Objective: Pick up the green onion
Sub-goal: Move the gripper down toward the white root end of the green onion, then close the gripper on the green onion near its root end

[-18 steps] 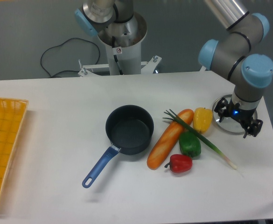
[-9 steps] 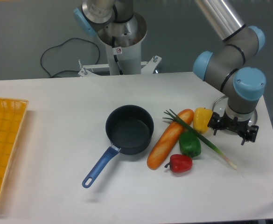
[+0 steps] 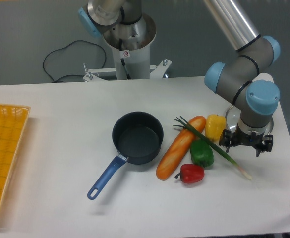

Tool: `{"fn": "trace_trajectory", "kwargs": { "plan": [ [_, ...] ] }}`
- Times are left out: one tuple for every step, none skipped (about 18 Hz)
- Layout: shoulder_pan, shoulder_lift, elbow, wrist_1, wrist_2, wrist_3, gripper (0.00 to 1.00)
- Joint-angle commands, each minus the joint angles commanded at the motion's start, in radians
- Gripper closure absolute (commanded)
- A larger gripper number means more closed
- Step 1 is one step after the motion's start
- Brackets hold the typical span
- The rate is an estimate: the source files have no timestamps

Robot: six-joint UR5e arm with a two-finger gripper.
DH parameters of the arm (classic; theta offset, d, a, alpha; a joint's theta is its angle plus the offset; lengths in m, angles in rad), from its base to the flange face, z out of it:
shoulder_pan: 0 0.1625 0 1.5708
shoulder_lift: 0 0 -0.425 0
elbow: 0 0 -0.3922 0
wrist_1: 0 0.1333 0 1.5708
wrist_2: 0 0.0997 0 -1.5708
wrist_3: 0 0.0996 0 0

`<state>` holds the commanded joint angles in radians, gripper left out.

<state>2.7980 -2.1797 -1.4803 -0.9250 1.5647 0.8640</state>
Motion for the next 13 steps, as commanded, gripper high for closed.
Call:
{"fn": "trace_trajectory", "kwargs": {
  "plan": [
    [0.0,-0.008,0.005,0.008,0.0,-0.064,0.0],
    [-0.002,-0.017,0.014,0.014,0.0,-0.136,0.0],
    [-0.005,-0.025,0.029,0.014,0.0,-0.192,0.0],
    [-0.009,-0.035,0.041,0.014,0.002,-0.218,0.0],
    [-0.018,-0.043,0.048,0.014,0.005,-0.226,0.0],
    [-0.021,-0.046,0.049,0.015,0.008,-0.233,0.0],
    [-0.021,-0.049,0.051,0.017,0.009,-0.255,0.0],
    [-0.021,-0.054,0.057,0.02,0.012,-0.278,0.0],
    [-0.021,-0.063,0.064,0.02,0.015,-0.298,0.0],
    [-0.021,-0.068,0.067,0.02,0.021,-0.313,0.0],
    [-0.023,-0.072,0.069,0.021,0.034,-0.322,0.0],
    [-0.023,-0.074,0.071,0.021,0.038,-0.332,0.01],
    [-0.023,-0.077,0.071,0.021,0.038,-0.338,0.03]
  ]
}}
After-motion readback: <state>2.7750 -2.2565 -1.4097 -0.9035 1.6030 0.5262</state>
